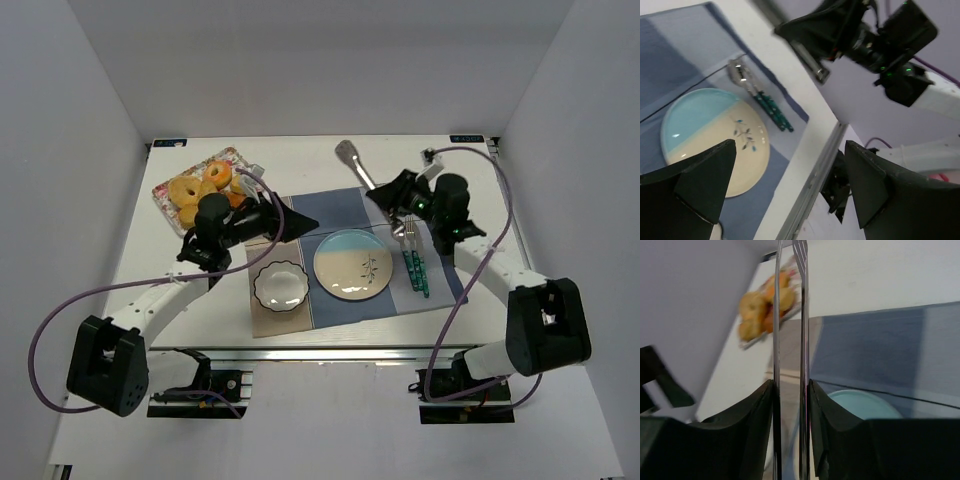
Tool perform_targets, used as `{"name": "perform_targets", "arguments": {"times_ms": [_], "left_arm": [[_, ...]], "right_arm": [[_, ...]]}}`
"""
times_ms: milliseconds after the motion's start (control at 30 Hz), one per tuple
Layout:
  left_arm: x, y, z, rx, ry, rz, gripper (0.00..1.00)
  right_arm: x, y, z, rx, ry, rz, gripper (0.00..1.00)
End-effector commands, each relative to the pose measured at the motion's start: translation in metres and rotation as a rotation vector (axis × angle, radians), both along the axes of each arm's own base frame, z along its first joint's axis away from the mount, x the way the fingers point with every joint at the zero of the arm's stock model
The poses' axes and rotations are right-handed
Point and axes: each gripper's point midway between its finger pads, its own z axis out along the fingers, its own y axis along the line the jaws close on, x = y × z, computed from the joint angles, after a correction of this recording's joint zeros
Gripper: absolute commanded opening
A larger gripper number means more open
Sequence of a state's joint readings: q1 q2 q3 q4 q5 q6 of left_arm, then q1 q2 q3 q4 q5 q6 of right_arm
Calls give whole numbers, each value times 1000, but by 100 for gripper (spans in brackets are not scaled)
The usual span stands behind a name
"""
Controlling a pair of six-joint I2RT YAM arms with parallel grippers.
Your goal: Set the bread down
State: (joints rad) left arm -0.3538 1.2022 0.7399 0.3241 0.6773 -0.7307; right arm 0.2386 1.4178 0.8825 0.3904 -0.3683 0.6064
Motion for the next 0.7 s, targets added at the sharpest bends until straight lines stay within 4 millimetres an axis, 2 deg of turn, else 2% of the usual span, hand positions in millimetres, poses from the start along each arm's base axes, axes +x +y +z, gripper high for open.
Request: {"name": "perform_targets", "arguments": {"times_ms": [0, 33, 67, 100, 133, 167, 267, 333, 367, 400, 467, 500, 567, 600, 667], "left_arm": [[-20, -26, 23, -64, -130, -110, 98], [-17, -27, 21, -66, -127, -98, 98], [-17, -28, 20, -70, -127, -96, 98], [-18, -29, 13, -84, -94, -92, 98], [-18, -30, 17, -113, -117, -93, 98], [-20, -30, 17, -132, -118, -99, 98], [-22, -29, 16, -194, -127, -88, 98], [-20, -27, 18, -222, -142, -58, 98], [-18, -27, 16, -226, -136, -53, 98], [-19, -28, 22, -252, -156, -59, 98], [-27, -32, 19, -275, -151, -96, 98], [-36, -32, 32, -324, -207, -128, 98], [-51, -38, 29, -349, -216, -180, 98], [-56, -41, 33, -356, -246, -200, 98], [-66, -51, 38, -351, -281, -253, 98]], "right_arm": [[-42, 42, 63, 262, -164, 159, 38], [-57, 54, 82, 317, -240, 211, 38], [-66, 55, 90, 357, -261, 212, 38], [-74, 56, 81, 379, -247, 208, 38], [-84, 63, 84, 428, -225, 222, 39], [-89, 61, 97, 467, -272, 197, 40], [-111, 75, 107, 483, -307, 265, 40], [-123, 82, 105, 515, -284, 300, 40], [-129, 82, 112, 544, -310, 307, 40], [-129, 81, 110, 563, -296, 292, 40], [-125, 79, 106, 605, -250, 237, 40], [-120, 79, 101, 604, -224, 209, 40], [-113, 80, 100, 599, -209, 165, 42], [-109, 83, 91, 569, -178, 148, 43], [-105, 88, 96, 552, -179, 109, 43]]}}
